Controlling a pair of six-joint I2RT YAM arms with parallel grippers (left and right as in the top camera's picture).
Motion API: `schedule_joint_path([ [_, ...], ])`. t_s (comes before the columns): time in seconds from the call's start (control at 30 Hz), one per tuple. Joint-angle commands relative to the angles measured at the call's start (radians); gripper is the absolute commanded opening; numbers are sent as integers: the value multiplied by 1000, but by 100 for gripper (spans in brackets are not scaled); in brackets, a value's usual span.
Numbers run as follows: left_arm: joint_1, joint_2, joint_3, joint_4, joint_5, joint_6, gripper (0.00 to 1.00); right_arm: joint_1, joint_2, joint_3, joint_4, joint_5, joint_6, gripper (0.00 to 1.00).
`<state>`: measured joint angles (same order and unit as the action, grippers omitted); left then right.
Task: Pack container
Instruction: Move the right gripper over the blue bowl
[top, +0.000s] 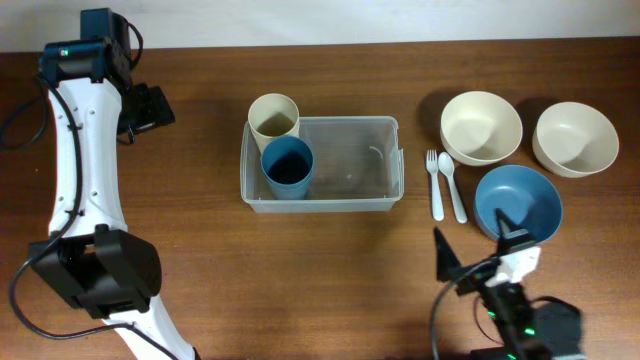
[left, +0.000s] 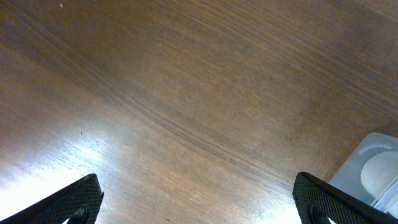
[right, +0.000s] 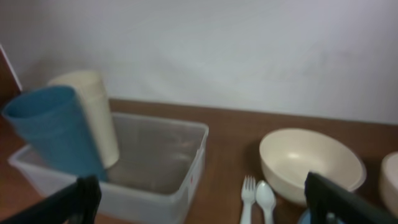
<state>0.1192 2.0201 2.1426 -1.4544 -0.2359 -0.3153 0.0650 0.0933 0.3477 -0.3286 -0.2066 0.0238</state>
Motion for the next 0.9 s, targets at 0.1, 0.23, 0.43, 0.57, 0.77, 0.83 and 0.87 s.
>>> schedule_joint_path([
  [0.1,3,10,-2,3,4,-14,100,-8,345,621,-432,135,-89,99],
  [0.23,3,10,-2,3,4,-14,100,-8,645,1011,-801,197,-179,99],
  [0.43,3,10,-2,3,4,-14,100,-7,982,1410,-1083,109,-221,99],
  [0.57,3,10,-2,3,4,-14,100,-7,1102,1474,-1103,-90,-222,99],
  [0.77,3,10,-2,3,4,-14,100,-33,1220,1474,-1116,36,-80,99],
  [0.83,3,10,-2,3,4,-14,100,-86,1267,1474,-1144,169,74,99],
  [0.87,3,10,-2,3,4,-14,100,-123,1292,1474,-1168,224,153,99],
])
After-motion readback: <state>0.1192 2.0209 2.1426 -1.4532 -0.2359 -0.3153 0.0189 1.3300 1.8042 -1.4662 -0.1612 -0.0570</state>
